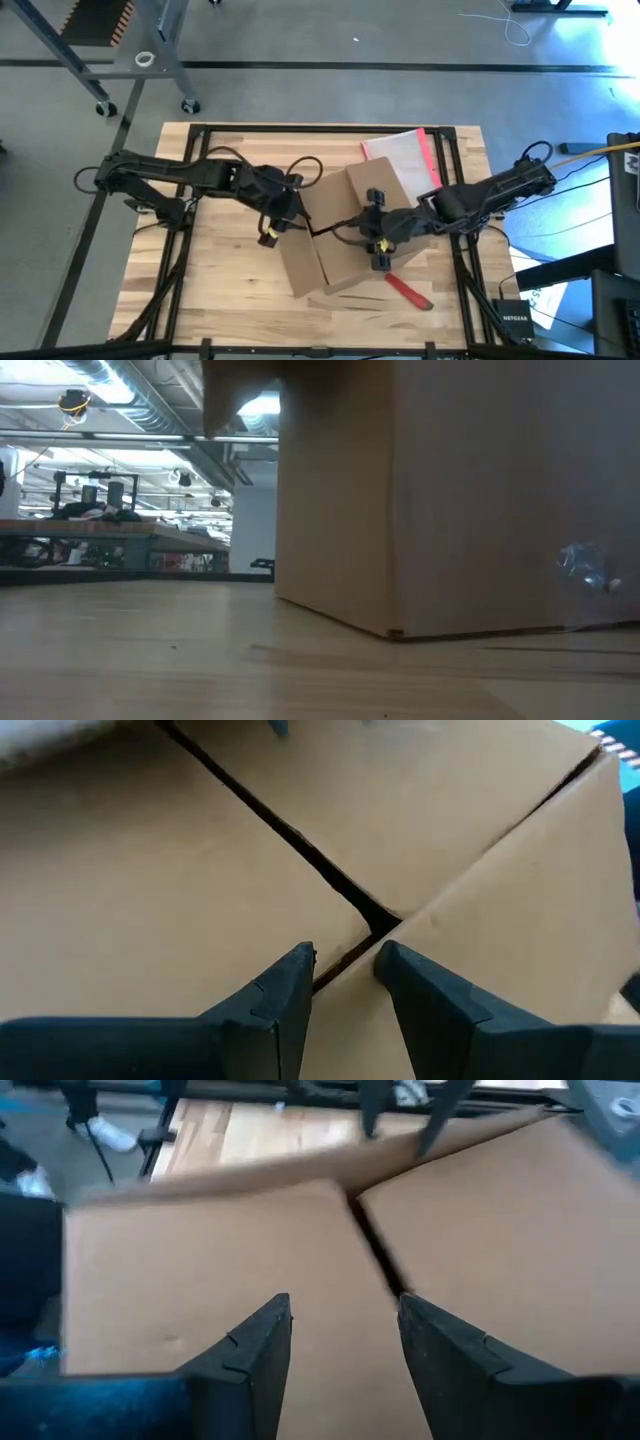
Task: Unpack boxes
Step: Open the cardboard box using the utility knife
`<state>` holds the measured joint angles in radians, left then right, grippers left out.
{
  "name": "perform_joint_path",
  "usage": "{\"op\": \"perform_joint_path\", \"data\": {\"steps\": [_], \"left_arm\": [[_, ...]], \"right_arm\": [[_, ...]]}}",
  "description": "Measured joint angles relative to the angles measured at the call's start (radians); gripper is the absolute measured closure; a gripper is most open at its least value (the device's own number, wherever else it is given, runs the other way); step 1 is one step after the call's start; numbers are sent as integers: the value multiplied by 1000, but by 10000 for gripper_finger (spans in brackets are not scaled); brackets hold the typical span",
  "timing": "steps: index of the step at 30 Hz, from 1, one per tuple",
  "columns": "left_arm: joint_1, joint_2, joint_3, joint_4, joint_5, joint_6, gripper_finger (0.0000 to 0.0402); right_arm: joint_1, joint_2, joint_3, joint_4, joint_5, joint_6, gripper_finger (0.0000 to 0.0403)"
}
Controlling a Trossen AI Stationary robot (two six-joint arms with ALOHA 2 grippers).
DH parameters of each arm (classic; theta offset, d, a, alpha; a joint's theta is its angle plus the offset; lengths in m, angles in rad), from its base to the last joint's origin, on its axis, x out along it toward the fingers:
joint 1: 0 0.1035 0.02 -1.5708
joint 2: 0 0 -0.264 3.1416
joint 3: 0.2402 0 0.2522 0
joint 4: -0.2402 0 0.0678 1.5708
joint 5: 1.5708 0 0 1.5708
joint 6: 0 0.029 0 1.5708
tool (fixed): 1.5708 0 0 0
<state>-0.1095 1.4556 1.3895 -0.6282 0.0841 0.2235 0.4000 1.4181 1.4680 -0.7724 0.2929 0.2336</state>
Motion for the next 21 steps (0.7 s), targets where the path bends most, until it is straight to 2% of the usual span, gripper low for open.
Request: {"op": "perform_joint_path", "data": {"steps": [6, 10, 17, 21], "left_arm": [[-8, -10, -3, 30, -50, -40, 275], [-7, -10, -4, 45, -59, -34, 275], [-8, -9, -10, -1, -58, -34, 275], [-8, -9, -9, -32, -55, -45, 275]], "right_arm": [[0, 4, 188, -297, 55, 152, 224], [8, 7, 262, -459, 97, 233, 224], [4, 7, 367, -709, 190, 216, 224], [-4, 4, 425, -818, 284, 214, 224]]}}
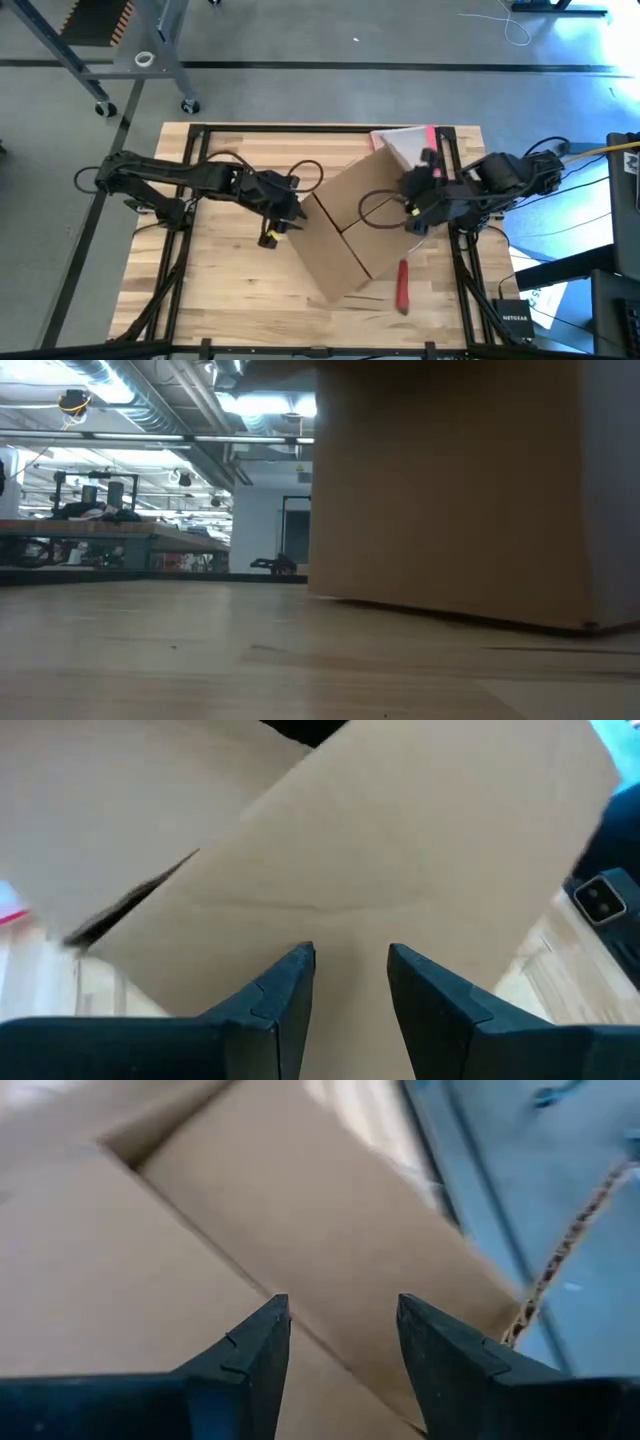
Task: Unpack boxes
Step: Open the cardboard box using the utility knife
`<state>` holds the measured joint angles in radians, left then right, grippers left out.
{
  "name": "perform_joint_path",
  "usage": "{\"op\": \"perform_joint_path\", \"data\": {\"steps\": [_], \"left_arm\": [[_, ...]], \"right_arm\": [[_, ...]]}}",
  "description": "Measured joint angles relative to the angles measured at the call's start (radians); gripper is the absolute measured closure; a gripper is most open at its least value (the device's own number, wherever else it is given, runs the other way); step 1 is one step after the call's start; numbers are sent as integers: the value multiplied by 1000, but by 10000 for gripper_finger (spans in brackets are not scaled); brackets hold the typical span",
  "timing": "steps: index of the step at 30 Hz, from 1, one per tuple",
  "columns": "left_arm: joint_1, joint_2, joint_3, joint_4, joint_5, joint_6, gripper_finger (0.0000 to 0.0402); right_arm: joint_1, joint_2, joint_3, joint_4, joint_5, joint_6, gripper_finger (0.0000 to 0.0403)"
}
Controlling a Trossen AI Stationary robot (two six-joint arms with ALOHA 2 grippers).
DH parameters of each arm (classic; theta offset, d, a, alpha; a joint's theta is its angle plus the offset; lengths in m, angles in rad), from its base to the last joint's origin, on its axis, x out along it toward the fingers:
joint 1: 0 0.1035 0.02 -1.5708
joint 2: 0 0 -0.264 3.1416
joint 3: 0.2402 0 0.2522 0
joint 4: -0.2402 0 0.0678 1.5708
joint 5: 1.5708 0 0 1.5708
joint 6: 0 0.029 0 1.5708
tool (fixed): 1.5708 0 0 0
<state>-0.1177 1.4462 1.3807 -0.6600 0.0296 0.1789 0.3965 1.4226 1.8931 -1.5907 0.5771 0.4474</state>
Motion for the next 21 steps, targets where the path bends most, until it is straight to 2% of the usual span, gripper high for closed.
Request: {"op": "perform_joint_path", "data": {"steps": [5, 7, 13, 18, 21], "left_arm": [[-7, -4, 2, 11, -1, -9, 275], [-13, -18, 2, 21, -4, -7, 275], [-27, -68, 3, 197, -58, 71, 275], [8, -44, 6, 341, -66, 172, 275], [50, 11, 5, 334, -48, 192, 275]], "right_arm": [[-22, -7, 6, 10, 86, -8, 224], [-41, -10, 6, 11, 86, -15, 224], [-111, -14, 6, 16, 136, -31, 224], [-203, -12, 6, 18, 137, -66, 224], [-259, -12, 6, 18, 102, -88, 224]]}}
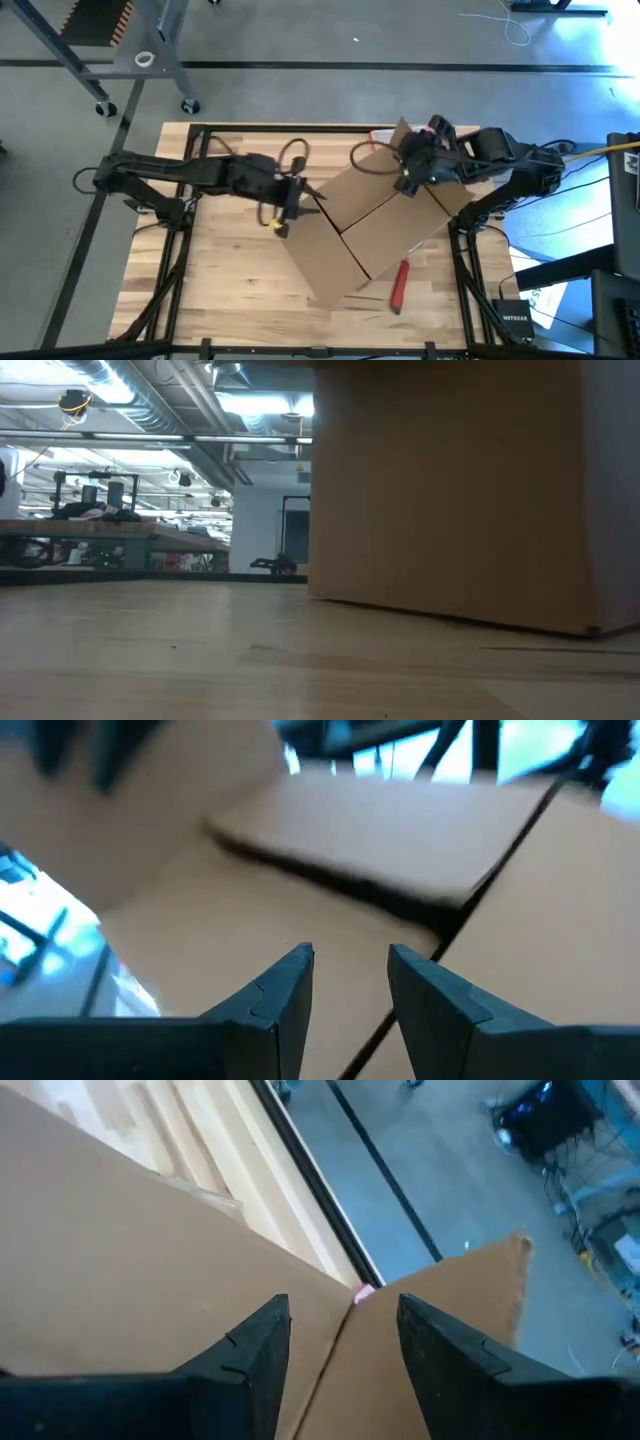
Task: Unpack boxes
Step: Open the cardboard box using the utility knife
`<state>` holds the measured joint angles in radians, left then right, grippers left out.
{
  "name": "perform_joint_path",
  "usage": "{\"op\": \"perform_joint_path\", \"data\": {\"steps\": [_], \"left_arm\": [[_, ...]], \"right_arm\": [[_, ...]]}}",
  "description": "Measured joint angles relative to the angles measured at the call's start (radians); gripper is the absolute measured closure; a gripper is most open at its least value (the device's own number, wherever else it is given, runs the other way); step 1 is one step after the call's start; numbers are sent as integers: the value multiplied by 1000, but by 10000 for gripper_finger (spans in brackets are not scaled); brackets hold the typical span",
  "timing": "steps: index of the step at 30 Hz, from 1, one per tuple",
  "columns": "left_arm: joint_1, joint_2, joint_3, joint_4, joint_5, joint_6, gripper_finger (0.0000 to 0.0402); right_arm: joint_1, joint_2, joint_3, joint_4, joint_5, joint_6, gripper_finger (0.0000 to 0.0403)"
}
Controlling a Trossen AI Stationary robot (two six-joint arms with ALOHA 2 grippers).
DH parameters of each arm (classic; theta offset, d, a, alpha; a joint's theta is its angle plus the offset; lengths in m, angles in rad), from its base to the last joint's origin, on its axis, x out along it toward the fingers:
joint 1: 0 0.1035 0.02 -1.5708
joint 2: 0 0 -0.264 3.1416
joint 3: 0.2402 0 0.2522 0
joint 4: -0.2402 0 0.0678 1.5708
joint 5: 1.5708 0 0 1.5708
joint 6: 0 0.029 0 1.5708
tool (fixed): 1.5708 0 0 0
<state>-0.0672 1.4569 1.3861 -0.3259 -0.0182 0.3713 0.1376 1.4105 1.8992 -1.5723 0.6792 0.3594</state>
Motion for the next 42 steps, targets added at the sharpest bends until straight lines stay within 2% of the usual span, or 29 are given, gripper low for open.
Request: {"op": "perform_joint_path", "data": {"steps": [4, 9, 18, 23, 25, 30, 35, 38, 42], "left_arm": [[45, 70, 1, -60, 71, -7, 275], [51, 88, 9, -171, 80, -60, 275], [-31, -42, -4, -347, 54, -237, 275], [-59, -74, -1, -409, 56, -311, 275], [-65, -76, -1, -421, 54, -330, 275], [-74, -75, -1, -409, 47, -346, 275], [-75, -73, -2, -393, 42, -337, 275], [-76, -73, -2, -390, 20, -338, 275], [-76, -72, -3, -374, 0, -338, 275]], "right_arm": [[-52, 0, 0, 0, -42, -25, 224], [-84, 0, 0, 1, -62, -44, 224], [-156, 1, -37, 3, -185, -49, 224], [-207, 0, -69, 1, -201, -55, 224], [-224, 1, -89, 7, -213, -53, 224], [-245, 1, -187, 58, -368, -54, 224], [-243, 0, -325, 108, -395, -77, 224], [-244, 0, -392, 166, -449, -89, 224], [-244, 0, -388, 167, -489, -128, 224]]}}
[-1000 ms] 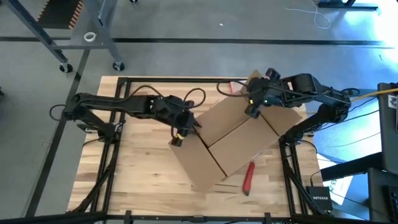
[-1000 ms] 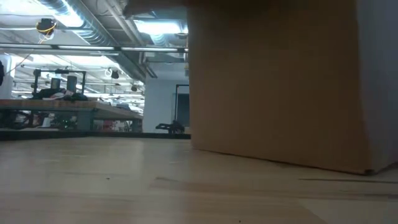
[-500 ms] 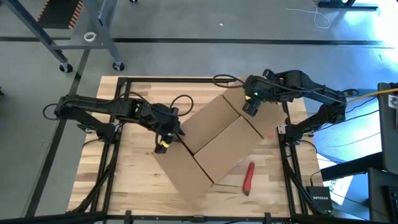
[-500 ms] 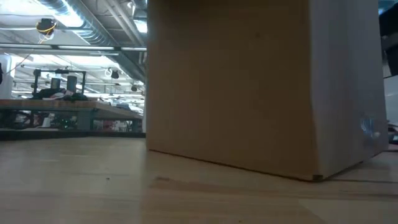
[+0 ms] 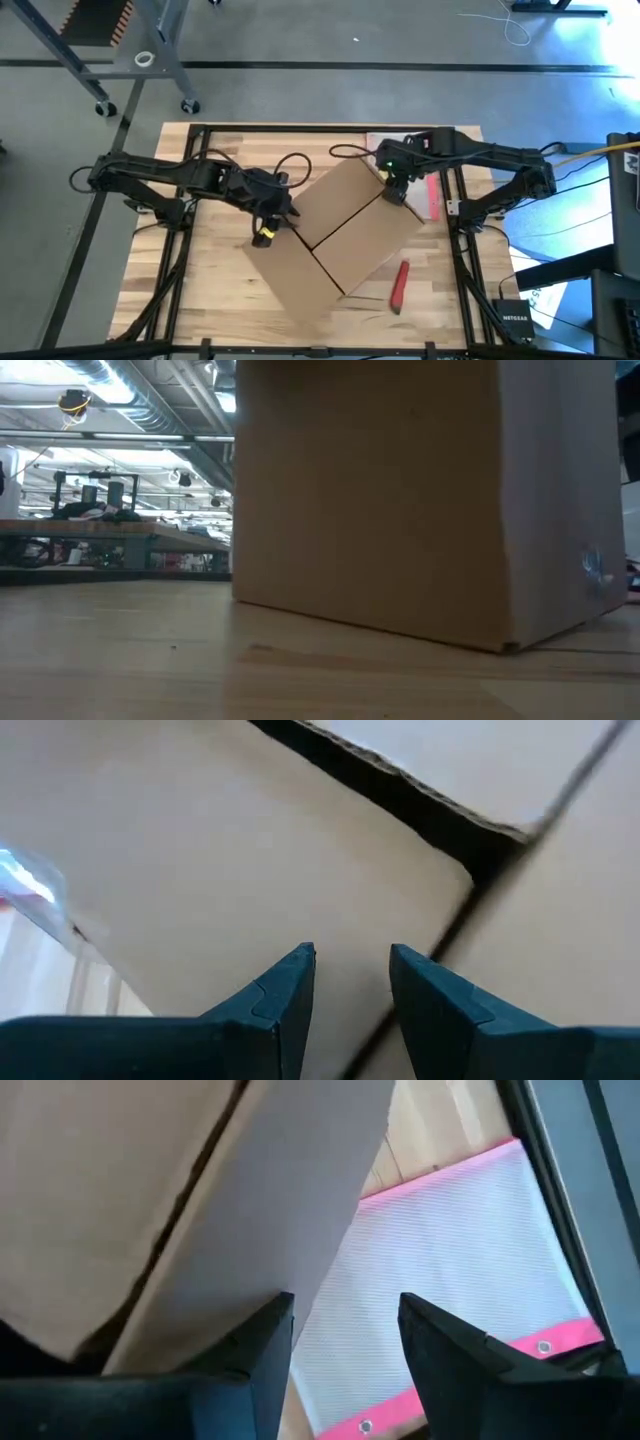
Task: Unpack boxes
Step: Open the cardboard box using the utility knife
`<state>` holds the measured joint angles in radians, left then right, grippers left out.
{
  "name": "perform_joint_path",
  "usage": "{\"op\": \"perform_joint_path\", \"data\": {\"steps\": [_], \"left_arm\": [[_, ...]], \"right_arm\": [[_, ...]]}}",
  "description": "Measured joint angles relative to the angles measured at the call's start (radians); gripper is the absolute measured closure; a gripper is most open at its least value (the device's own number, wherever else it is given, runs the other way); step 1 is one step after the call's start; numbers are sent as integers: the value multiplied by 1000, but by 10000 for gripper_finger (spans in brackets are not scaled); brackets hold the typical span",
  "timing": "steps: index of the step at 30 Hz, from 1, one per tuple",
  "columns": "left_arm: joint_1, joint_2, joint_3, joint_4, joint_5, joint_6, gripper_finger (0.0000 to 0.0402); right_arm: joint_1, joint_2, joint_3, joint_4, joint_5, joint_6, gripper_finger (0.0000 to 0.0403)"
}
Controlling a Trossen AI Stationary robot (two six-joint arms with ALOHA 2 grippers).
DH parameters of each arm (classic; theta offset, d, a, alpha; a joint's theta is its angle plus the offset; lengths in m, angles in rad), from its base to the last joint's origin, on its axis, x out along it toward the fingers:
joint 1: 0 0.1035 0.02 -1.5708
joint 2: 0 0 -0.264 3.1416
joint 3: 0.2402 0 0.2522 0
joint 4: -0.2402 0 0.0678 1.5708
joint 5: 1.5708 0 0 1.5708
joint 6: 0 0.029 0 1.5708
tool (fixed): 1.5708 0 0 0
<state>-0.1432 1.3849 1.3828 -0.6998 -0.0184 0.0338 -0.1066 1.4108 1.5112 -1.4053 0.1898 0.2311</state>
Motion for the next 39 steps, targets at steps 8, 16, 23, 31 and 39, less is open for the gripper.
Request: {"op": "perform_joint_path", "data": {"steps": [8, 16, 23, 31, 39], "left_arm": [[0, 0, 0, 7, -20, -3, 275], [1, -1, 0, 12, -27, -1, 275], [2, -1, 1, 13, -49, -5, 275], [2, -5, 1, 88, -87, -9, 275], [2, -95, 16, 0, -481, 33, 275]], "right_arm": [[5, -1, 361, -151, 1, 53, 224], [155, 17, 379, 165, -109, 49, 224], [257, 102, 213, 174, -131, 104, 224], [339, 177, 106, 173, -103, 194, 224], [392, 193, 77, 215, 272, 289, 224]]}}
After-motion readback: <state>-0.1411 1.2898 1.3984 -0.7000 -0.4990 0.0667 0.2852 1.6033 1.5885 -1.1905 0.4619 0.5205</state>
